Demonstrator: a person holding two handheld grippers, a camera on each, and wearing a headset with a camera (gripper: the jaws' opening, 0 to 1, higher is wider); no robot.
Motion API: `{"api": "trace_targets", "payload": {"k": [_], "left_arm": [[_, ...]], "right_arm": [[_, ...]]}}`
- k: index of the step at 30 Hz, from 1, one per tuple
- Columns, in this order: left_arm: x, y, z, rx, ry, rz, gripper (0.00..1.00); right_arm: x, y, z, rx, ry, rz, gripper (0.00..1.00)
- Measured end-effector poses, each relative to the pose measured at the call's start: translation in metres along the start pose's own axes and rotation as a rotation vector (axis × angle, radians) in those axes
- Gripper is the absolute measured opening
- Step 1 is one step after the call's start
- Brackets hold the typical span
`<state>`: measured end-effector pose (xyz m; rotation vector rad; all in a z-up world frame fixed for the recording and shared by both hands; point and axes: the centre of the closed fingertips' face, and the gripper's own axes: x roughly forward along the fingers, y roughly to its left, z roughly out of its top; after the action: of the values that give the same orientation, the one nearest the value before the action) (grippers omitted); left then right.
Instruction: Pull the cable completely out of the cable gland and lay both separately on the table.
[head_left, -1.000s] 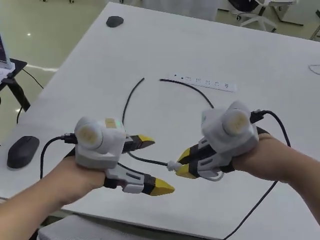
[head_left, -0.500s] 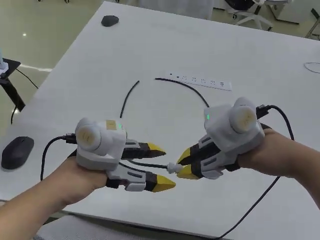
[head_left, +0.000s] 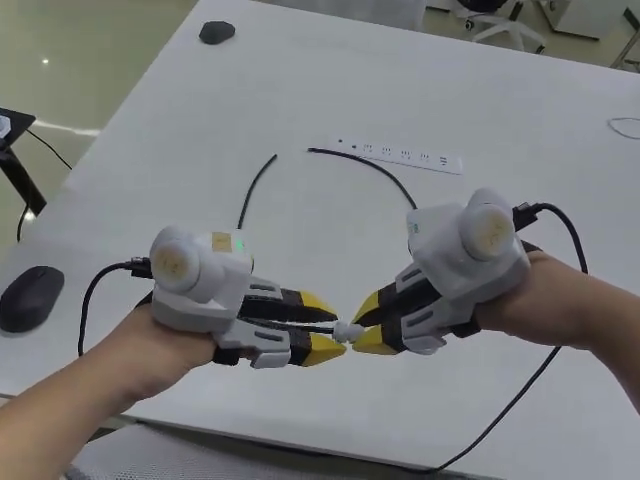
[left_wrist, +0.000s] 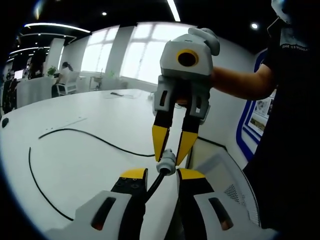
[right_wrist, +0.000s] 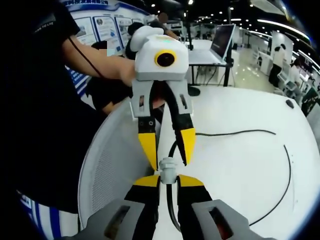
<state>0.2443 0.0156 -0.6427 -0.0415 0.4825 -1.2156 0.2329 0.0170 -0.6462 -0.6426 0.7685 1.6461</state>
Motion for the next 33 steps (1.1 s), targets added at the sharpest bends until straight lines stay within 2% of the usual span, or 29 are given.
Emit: {"api": "trace_targets", "payload": {"k": [6, 10, 18, 21, 25, 27, 33], "left_arm": [[0.0011, -0.0007, -0.0019, 0.0, 0.005, -0.01, 0.21], [0.0017, -0.0035, 0.0002, -0.025, -0.007, -0.027, 0.17], [0.0035, -0.0043, -0.002, -0.046, 0.001, -0.032, 0.16], [0.0024, -0.0024, -0.0007, -0.065, 0.0, -0.027, 0.15], [0.0016, -0.0015, 0.0008, -0.066, 0.005, -0.024, 0.15], [0.0018, -0.0012, 0.0015, -0.081, 0.012, -0.027, 0.15], [0.002, -0.0005, 0.0046, -0.071, 0.022, -0.023, 0.15]], "right_arm": [[0.0023, 0.0002, -0.0018, -0.029, 0.001, 0.002, 0.07], [0.0043, 0.0005, -0.0033, -0.044, 0.002, 0.0, 0.07], [0.0058, 0.0017, -0.0054, -0.079, -0.001, -0.007, 0.07], [0.0051, -0.0003, -0.0041, -0.095, -0.017, -0.027, 0.07], [0.0035, -0.0021, -0.0027, -0.076, -0.055, -0.039, 0.07], [0.0029, -0.0024, -0.0027, -0.066, -0.066, -0.037, 0.08], [0.0002, -0.0052, -0.001, -0.043, -0.103, -0.026, 0.08]]}}
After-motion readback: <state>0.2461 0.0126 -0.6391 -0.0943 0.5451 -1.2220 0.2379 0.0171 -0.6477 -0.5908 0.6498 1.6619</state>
